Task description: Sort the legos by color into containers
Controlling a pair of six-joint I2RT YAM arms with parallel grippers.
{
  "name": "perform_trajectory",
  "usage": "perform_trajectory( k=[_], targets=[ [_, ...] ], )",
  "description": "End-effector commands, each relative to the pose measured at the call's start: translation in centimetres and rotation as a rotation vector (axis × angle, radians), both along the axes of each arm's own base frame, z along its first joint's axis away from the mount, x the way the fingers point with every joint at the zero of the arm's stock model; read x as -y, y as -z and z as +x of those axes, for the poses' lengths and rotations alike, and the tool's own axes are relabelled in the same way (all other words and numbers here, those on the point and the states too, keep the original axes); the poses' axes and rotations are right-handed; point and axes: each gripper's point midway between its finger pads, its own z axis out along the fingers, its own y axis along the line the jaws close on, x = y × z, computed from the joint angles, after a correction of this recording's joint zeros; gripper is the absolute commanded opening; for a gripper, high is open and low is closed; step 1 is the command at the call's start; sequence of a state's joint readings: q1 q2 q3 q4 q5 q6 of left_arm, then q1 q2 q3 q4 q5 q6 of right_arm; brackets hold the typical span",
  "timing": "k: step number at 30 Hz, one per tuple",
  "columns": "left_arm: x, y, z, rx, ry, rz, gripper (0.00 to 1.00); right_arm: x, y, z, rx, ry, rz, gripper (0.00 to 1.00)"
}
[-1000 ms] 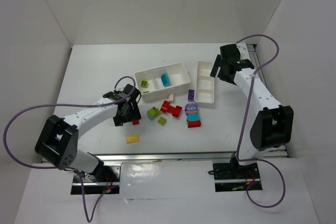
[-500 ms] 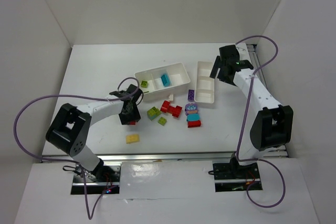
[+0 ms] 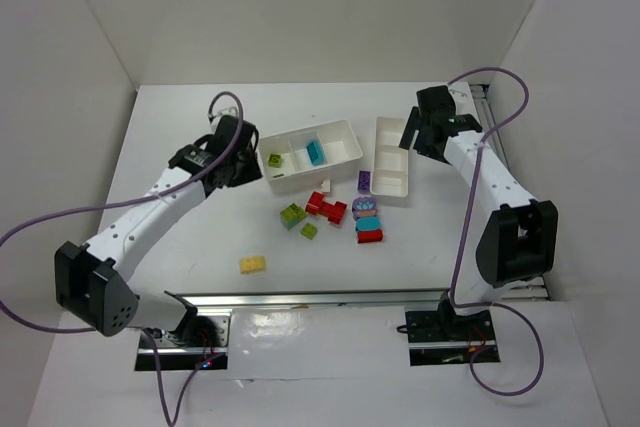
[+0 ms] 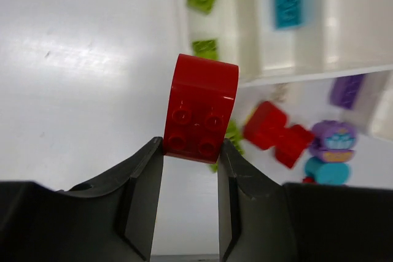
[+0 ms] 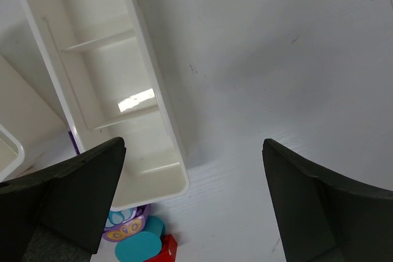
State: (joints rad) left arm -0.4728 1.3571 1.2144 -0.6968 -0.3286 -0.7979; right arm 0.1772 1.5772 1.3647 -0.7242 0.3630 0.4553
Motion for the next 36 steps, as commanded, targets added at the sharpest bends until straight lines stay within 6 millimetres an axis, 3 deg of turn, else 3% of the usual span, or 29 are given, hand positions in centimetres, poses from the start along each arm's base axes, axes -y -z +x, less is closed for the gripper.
perform_trajectory(
  k=[1,2,6,7,8,9,11,12,13,14,20,22,23,25,27,28,31,32,35,36],
  targets=[
    [3.7,-4.1,2.4,0.082,0.198,-0.023,0.17,-0.2,0.1,0.6,0.020,0.005,-0.009,1.00],
    [5.0,-3.4,3.2,0.056,0.222,-0.027,0.17,-0.2,0.1,0.6,0.020,0.005,-0.009,1.00],
    [10.0,-4.2,6.4,0.071,0.321,-0.100,0.16,0.7,-1.0,0.2,0.044,0.034,-0.043,1.00],
    [11.6,-6.0,7.6,0.105,0.344,-0.154,0.16,0.7,-1.5,0.2,0.057,0.034,-0.040,1.00],
    [12.5,-5.7,8.3,0.096,0.360,-0.168,0.16,1.0,-1.5,-0.4,0.050,0.042,-0.053,1.00],
    [13.9,-3.8,9.1,0.056,0.380,-0.168,0.16,1.0,-1.5,-0.4,0.050,0.042,-0.053,1.00],
    [15.9,-4.9,10.7,0.096,0.411,-0.204,0.14,1.2,-1.8,-0.6,0.053,0.055,-0.055,1.00],
    [16.4,-4.6,11.3,0.091,0.403,-0.210,0.14,1.2,-2.1,-0.7,0.062,0.055,-0.053,1.00],
    [17.6,-3.0,11.9,0.073,0.419,-0.211,0.14,1.5,-2.0,-0.9,0.053,0.061,-0.063,1.00],
    [18.1,-3.4,12.8,0.090,0.420,-0.218,0.14,1.5,-2.0,-0.9,0.053,0.061,-0.063,1.00],
    [19.8,0.3,16.7,0.068,0.363,-0.200,0.18,1.6,-2.3,-0.9,0.056,0.067,-0.070,1.00],
    [20.3,0.6,17.4,0.074,0.363,-0.203,0.32,1.6,-2.6,-0.9,0.057,0.067,-0.070,1.00],
    [20.6,0.1,18.0,0.092,0.365,-0.210,0.45,1.6,-2.2,-0.8,0.047,0.066,-0.072,1.00],
    [20.9,1.0,18.1,0.071,0.376,-0.202,0.75,1.6,-2.2,-0.8,0.047,0.066,-0.072,1.00],
    [21.0,0.6,18.0,0.070,0.383,-0.208,0.81,1.8,-2.2,-1.1,0.036,0.066,-0.088,1.00],
    [20.9,-0.4,17.9,0.087,0.384,-0.215,0.83,1.8,-2.2,-1.1,0.036,0.066,-0.088,1.00],
    [20.5,-1.2,16.9,0.084,0.397,-0.214,0.84,1.6,-2.2,-0.9,0.044,0.060,-0.078,1.00],
    [20.0,-2.8,16.3,0.105,0.405,-0.215,0.81,1.6,-2.2,-0.9,0.044,0.060,-0.078,1.00],
    [19.0,-4.9,14.4,0.133,0.427,-0.191,0.77,1.2,-2.2,-0.6,0.052,0.053,-0.052,1.00],
    [17.4,-5.6,13.1,0.147,0.428,-0.145,0.76,1.2,-1.8,-0.9,0.040,0.052,-0.055,1.00]
  ],
)
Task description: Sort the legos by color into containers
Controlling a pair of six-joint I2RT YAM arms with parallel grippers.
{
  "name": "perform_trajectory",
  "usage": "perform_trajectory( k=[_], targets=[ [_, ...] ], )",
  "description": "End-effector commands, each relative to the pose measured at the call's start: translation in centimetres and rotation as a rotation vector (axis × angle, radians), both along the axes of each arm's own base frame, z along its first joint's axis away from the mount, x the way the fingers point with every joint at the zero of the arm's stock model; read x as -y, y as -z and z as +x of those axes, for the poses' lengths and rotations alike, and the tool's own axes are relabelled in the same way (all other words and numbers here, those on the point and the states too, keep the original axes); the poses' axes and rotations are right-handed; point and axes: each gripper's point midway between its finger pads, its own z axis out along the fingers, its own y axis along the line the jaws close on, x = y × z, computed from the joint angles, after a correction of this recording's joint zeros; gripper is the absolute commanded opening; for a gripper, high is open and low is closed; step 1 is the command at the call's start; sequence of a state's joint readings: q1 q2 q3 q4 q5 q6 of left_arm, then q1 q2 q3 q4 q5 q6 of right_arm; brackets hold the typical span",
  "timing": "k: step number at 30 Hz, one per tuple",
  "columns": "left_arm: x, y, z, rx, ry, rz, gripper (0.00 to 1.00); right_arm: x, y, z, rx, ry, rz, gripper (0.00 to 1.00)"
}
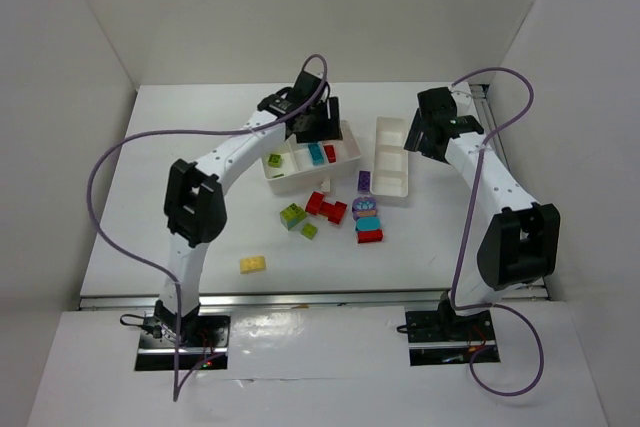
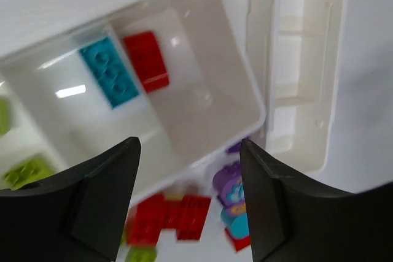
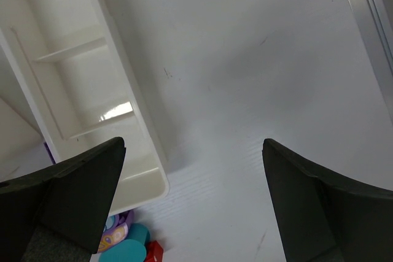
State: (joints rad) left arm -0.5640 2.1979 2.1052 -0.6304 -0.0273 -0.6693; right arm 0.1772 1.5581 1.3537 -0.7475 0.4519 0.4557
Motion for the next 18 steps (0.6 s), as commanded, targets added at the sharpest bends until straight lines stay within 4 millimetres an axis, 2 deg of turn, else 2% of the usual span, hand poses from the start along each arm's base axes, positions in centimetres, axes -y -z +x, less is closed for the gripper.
perform_trajectory(
  k=[1,2,3,4,6,7,8,9,10,11,12,13,16,18],
  targets=[
    [-2.4,-7.4,-3.6,0.144,0.042,0.028,0.76,-0.5,-1.5,0.2,0.052,-0.001,0.019,1.00],
    [-3.5,-7.2,-4.2,0.149,0.033,0.061,0.76,-0.5,-1.5,0.2,0.052,-0.001,0.019,1.00],
    [-5.1,-4.5,-5.8,0.113,0.037,0.146,0.75,-0.5,-1.1,0.0,0.041,-0.001,0.017,1.00],
    [-6.2,-5.8,-7.5,0.133,0.035,0.161,0.75,-0.5,-1.2,0.2,0.052,-0.001,0.019,1.00],
    [-8.2,-4.9,-9.8,0.123,0.052,0.210,0.78,-0.7,-0.9,0.2,0.048,-0.009,0.028,1.00],
    [-9.3,-2.0,-12.2,0.058,0.085,0.250,0.80,-0.7,-0.6,0.2,0.040,-0.009,0.027,1.00],
    [-10.5,-3.2,-13.9,0.079,0.082,0.237,0.85,-1.1,-0.7,0.4,0.048,-0.018,0.029,1.00],
    [-11.2,-2.8,-15.2,0.054,0.060,0.227,0.87,-1.3,-0.3,0.2,0.037,-0.026,0.038,1.00],
    [-13.0,-0.3,-17.9,-0.045,0.049,0.269,0.89,-1.4,0.0,0.5,0.039,-0.026,0.038,1.00],
    [-13.7,0.3,-19.6,-0.082,0.041,0.276,0.89,-1.4,0.3,0.6,0.030,-0.026,0.036,1.00],
    [-14.5,-0.1,-21.1,-0.092,0.000,0.244,0.88,-2.0,0.2,0.8,0.038,-0.042,0.047,1.00],
    [-15.4,2.3,-23.6,-0.167,0.013,0.262,0.88,-2.0,0.7,0.8,0.026,-0.042,0.045,1.00],
    [-17.1,4.7,-28.1,-0.277,-0.038,0.245,0.88,-2.5,0.9,1.3,0.031,-0.055,0.065,1.00],
    [-18.1,5.8,-30.0,-0.346,-0.078,0.253,0.89,-3.1,0.6,1.5,0.039,-0.072,0.074,1.00]
  ],
)
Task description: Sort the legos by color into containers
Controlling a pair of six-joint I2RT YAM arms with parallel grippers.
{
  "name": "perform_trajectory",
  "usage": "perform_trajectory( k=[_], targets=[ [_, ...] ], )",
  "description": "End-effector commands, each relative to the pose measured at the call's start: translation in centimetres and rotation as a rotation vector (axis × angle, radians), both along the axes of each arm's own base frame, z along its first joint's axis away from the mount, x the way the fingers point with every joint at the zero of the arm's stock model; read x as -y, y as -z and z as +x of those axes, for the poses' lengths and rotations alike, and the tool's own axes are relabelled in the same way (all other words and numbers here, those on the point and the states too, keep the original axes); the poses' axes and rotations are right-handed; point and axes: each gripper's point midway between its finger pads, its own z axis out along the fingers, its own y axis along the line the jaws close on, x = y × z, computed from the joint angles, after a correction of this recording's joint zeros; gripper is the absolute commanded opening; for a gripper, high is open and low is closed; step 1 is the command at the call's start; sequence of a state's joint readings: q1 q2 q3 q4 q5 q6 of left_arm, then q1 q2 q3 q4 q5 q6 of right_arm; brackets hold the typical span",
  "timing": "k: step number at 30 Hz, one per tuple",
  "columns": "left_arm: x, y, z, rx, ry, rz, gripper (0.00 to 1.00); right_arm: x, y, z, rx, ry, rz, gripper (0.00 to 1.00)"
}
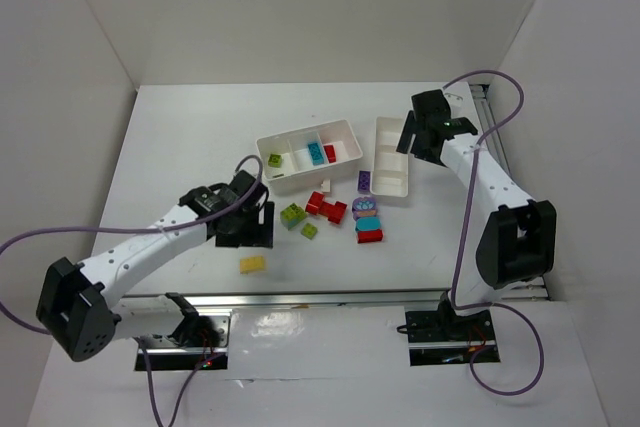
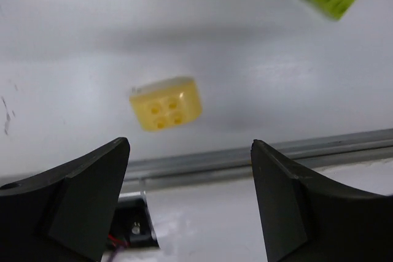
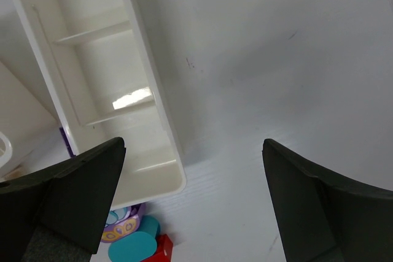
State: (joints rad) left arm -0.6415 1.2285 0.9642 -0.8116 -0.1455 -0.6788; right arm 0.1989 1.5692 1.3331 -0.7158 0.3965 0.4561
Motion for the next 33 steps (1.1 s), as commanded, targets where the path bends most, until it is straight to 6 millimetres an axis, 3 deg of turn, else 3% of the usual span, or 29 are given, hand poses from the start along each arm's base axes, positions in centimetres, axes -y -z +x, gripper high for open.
perform_trajectory(
  k=[1,9,18,22,29,33],
  targets=[
    [-1.0,2.0,-4.4,-0.156,-0.134,-0.013,0.91,-1.3,-0.5,1.4,0.056,-0.017,0.032,1.00],
    [-2.8,6.1,-7.5,-0.377,-0.325,0.154,0.93,-1.2,-0.9,1.1,0.066,-0.017,0.035,1.00],
    [-2.6,7.8,-5.9,-0.343,-0.272,0.185,0.93,-0.6,-1.5,0.6,0.072,0.002,0.010,1.00],
    [-0.2,8.2,-4.7,-0.315,-0.134,0.085,0.92,-0.5,-1.4,0.4,0.063,0.002,0.008,1.00],
    [0.1,9.5,-4.5,-0.334,-0.073,0.102,0.92,-0.6,-1.7,0.6,0.072,0.002,0.010,1.00],
    [2.6,10.0,-3.4,-0.314,0.061,0.066,0.90,-0.8,-1.4,0.7,0.061,-0.003,0.015,1.00]
  ],
)
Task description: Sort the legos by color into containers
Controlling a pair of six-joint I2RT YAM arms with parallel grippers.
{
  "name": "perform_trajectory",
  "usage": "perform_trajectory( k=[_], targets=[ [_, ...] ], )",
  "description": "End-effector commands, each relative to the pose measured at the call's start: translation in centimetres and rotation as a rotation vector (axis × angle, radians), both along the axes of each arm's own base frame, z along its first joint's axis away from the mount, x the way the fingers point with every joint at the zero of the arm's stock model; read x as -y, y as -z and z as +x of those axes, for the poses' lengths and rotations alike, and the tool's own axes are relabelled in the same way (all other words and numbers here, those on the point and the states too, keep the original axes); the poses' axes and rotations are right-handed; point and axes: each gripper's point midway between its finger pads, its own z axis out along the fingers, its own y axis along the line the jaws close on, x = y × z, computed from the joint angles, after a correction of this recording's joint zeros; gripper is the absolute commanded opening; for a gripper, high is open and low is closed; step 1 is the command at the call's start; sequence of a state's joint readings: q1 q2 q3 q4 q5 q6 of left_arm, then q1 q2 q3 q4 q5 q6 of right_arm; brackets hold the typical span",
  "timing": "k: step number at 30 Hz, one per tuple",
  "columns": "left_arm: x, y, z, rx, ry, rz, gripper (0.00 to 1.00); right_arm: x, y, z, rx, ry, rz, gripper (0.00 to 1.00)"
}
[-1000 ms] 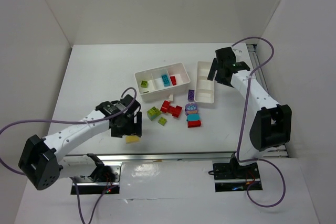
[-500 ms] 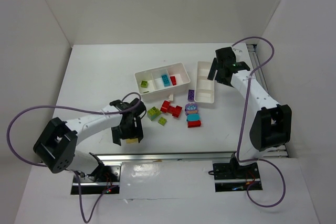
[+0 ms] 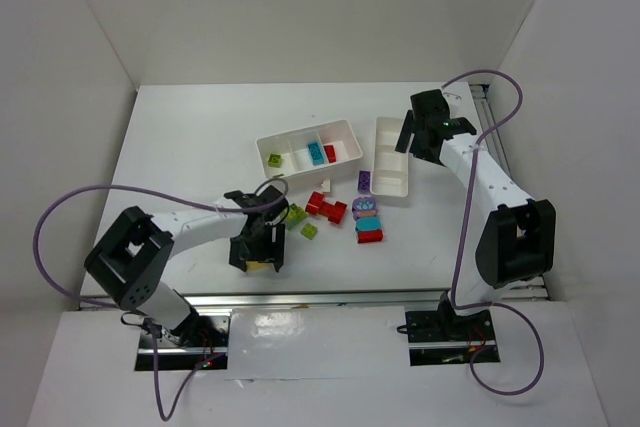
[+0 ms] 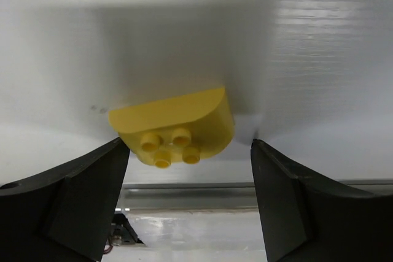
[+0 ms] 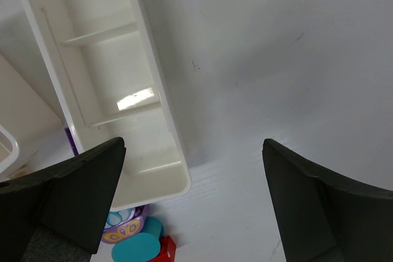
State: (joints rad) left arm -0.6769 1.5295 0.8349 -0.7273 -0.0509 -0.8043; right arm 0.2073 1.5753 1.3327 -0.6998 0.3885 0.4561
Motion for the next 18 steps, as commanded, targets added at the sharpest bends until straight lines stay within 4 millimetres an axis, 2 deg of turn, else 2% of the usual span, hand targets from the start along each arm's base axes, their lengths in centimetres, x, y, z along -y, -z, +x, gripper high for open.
perform_trajectory(
  k=[1,4,5,8,11,12,14,15,18],
  targets=[
    [3.2,-0.2,1.6,0.042,0.151,-0.085,0.89,-0.2,-1.4,0.3,0.053,0.010,0.007,1.00],
    [4.8,-0.5,2.2,0.067,0.220,-0.086,0.88,-0.4,-1.4,0.1,0.046,0.007,-0.003,1.00],
    [5.7,-1.1,2.5,0.090,0.266,-0.101,0.88,-0.3,-1.4,0.1,0.046,0.007,-0.003,1.00],
    [6.4,-2.0,3.3,0.138,0.285,-0.114,0.88,-0.3,-1.8,-0.2,0.058,0.007,0.000,1.00],
    [6.6,-4.5,4.0,0.213,0.271,-0.144,0.88,-0.7,-1.6,-0.5,0.039,-0.054,-0.001,1.00],
    [6.6,-5.5,4.0,0.230,0.270,-0.156,0.88,-0.9,-2.5,-0.8,0.064,-0.075,0.009,1.00],
    [5.9,-7.2,3.2,0.230,0.261,-0.159,0.88,-1.7,-2.7,-1.4,0.082,-0.132,0.038,1.00],
    [5.6,-9.1,3.4,0.283,0.245,-0.180,0.88,-2.3,-4.1,-1.9,0.123,-0.186,0.047,1.00],
    [4.3,-11.9,3.3,0.349,0.206,-0.169,0.88,-6.4,-5.0,-3.6,0.170,-0.408,0.109,0.99]
  ],
)
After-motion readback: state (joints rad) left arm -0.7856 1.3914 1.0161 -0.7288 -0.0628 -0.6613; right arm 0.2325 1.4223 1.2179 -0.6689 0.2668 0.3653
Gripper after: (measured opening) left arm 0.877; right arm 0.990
